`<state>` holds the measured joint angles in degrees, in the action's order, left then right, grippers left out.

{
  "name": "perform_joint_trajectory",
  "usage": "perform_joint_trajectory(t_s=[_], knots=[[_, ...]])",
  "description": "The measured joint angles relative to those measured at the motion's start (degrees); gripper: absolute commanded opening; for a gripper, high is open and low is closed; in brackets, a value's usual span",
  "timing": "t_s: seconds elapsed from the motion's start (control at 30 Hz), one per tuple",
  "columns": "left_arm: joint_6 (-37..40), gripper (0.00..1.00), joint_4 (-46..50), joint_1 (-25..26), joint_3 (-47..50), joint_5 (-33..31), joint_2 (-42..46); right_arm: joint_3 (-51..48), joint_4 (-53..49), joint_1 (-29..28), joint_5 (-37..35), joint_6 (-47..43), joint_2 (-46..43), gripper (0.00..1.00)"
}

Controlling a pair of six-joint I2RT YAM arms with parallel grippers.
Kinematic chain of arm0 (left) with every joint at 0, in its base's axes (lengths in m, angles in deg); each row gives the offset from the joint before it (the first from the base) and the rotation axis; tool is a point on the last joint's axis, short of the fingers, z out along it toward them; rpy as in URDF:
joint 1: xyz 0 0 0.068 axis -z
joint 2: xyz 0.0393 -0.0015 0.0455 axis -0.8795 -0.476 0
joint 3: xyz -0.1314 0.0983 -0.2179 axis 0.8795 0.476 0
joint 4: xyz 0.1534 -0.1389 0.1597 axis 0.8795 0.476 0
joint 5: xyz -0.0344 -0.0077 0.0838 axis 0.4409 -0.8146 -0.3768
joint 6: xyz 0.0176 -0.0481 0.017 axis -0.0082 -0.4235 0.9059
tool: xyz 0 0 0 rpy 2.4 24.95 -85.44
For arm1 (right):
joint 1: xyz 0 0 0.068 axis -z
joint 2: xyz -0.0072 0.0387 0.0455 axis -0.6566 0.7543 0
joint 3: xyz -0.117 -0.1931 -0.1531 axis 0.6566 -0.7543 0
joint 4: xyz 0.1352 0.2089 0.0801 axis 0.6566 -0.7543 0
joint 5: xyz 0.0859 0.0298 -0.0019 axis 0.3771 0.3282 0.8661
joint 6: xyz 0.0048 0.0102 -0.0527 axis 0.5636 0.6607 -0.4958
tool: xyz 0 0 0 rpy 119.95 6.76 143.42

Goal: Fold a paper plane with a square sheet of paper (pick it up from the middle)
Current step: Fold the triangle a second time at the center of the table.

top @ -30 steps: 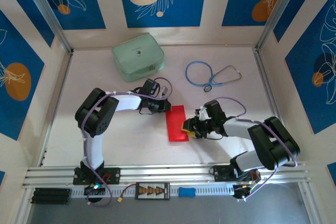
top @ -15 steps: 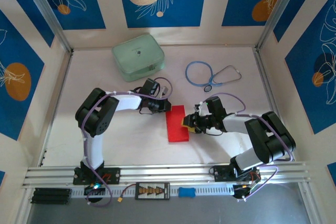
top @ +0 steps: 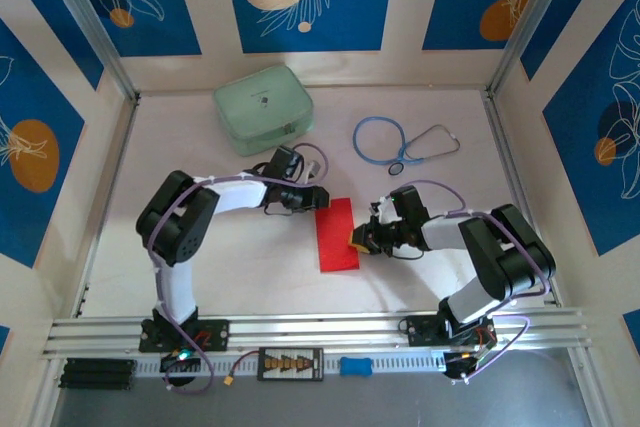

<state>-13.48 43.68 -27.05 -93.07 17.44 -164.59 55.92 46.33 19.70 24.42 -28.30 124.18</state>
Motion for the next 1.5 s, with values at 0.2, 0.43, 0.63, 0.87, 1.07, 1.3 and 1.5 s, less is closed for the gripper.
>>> perform_joint_trajectory(t_s=[0.2,0.43,0.63,0.87,1.07,1.3,1.5], knots=[[0.1,0.4,-0.1,0.0,3.5,-2.8,9.2,1.1,-0.1,-1.7,-2.9,2.0,0.9,0.08],[1.6,0.41,0.0,0.0,7.9,-6.7,15.9,3.4,0.4,-3.7,-7.4,5.2,1.4,0.08],[3.2,0.41,-0.7,0.4,10.8,-7.3,18.4,5.1,-0.6,-3.8,-8.0,5.2,1.7,0.23],[8.0,0.48,-1.7,7.9,12.8,-9.2,18.8,5.4,-2.1,-2.3,-5.6,3.2,1.7,0.25],[12.6,0.54,-2.0,16.1,14.9,-14.8,19.5,7.2,-3.3,-0.7,-3.0,0.9,1.7,0.24],[19.0,0.66,0.0,24.7,14.3,-25.0,19.2,8.9,-4.0,0.2,-1.3,-0.8,3.1,0.16],[24.2,0.73,3.3,31.8,10.0,-34.9,16.2,8.9,-5.2,0.4,-1.2,-1.0,3.5,0.15]])
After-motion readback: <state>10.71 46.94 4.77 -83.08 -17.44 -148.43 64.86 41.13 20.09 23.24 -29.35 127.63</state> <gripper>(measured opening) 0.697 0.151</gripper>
